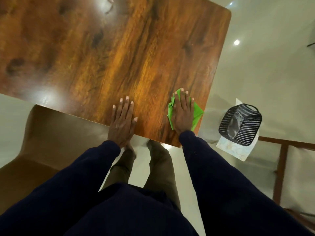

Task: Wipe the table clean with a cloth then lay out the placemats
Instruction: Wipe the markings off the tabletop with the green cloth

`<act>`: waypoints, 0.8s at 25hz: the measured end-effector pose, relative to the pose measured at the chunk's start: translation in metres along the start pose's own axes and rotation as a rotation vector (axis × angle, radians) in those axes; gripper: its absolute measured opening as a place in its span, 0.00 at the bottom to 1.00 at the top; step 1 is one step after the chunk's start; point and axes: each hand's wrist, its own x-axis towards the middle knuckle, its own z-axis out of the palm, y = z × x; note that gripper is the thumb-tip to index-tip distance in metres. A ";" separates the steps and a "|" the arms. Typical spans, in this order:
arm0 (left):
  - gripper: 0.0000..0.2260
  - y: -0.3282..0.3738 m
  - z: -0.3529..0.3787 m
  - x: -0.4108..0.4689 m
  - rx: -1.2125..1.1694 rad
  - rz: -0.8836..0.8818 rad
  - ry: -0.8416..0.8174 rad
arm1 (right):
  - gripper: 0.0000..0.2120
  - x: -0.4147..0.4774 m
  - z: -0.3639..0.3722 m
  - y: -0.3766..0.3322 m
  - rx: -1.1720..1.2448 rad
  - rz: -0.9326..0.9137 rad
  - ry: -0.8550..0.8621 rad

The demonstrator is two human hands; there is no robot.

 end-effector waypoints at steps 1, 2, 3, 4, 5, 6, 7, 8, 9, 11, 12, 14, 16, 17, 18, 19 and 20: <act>0.27 0.006 0.003 0.002 0.011 0.008 -0.008 | 0.26 -0.006 0.004 -0.006 0.019 -0.049 -0.002; 0.27 0.013 0.006 0.005 0.012 0.016 -0.021 | 0.26 -0.018 0.008 -0.012 0.035 -0.132 -0.028; 0.28 0.022 0.010 0.008 0.007 0.028 -0.033 | 0.27 -0.036 0.010 -0.011 0.034 -0.239 -0.075; 0.28 0.031 0.014 0.011 0.002 0.033 -0.037 | 0.28 -0.055 0.013 -0.004 0.016 -0.349 -0.123; 0.28 0.040 0.017 0.013 0.004 0.034 -0.032 | 0.30 -0.069 0.016 0.008 -0.010 -0.438 -0.151; 0.27 0.050 0.021 0.016 0.010 0.037 -0.019 | 0.32 -0.077 0.017 0.025 -0.020 -0.490 -0.164; 0.27 0.060 0.024 0.020 0.015 0.044 -0.008 | 0.33 -0.079 0.015 0.043 -0.014 -0.504 -0.169; 0.27 0.070 0.027 0.025 0.020 0.057 -0.005 | 0.33 -0.075 0.010 0.061 -0.003 -0.495 -0.175; 0.28 0.077 0.032 0.028 0.025 0.064 -0.013 | 0.31 -0.067 0.005 0.076 0.001 -0.479 -0.176; 0.28 0.090 0.040 0.034 0.053 0.039 -0.030 | 0.29 -0.036 -0.004 0.099 0.007 -0.421 -0.166; 0.29 0.099 0.043 0.040 0.069 0.009 -0.026 | 0.29 -0.010 -0.008 0.104 0.017 -0.383 -0.141; 0.29 0.121 0.045 0.051 0.056 -0.069 -0.009 | 0.28 0.046 -0.018 0.104 0.032 -0.340 -0.088; 0.29 0.139 0.044 0.057 0.058 -0.158 0.028 | 0.26 0.087 -0.020 0.091 -0.005 -0.369 -0.066; 0.29 0.149 0.042 0.060 0.062 -0.209 0.042 | 0.26 0.101 -0.019 0.084 -0.016 -0.407 -0.061; 0.29 0.157 0.041 0.063 0.060 -0.260 0.066 | 0.26 0.112 -0.018 0.079 -0.018 -0.457 -0.067; 0.29 0.165 0.038 0.065 0.055 -0.306 0.092 | 0.26 0.116 -0.016 0.076 -0.018 -0.514 -0.076; 0.28 0.170 0.038 0.064 0.056 -0.342 0.112 | 0.26 0.113 -0.015 0.075 -0.022 -0.577 -0.091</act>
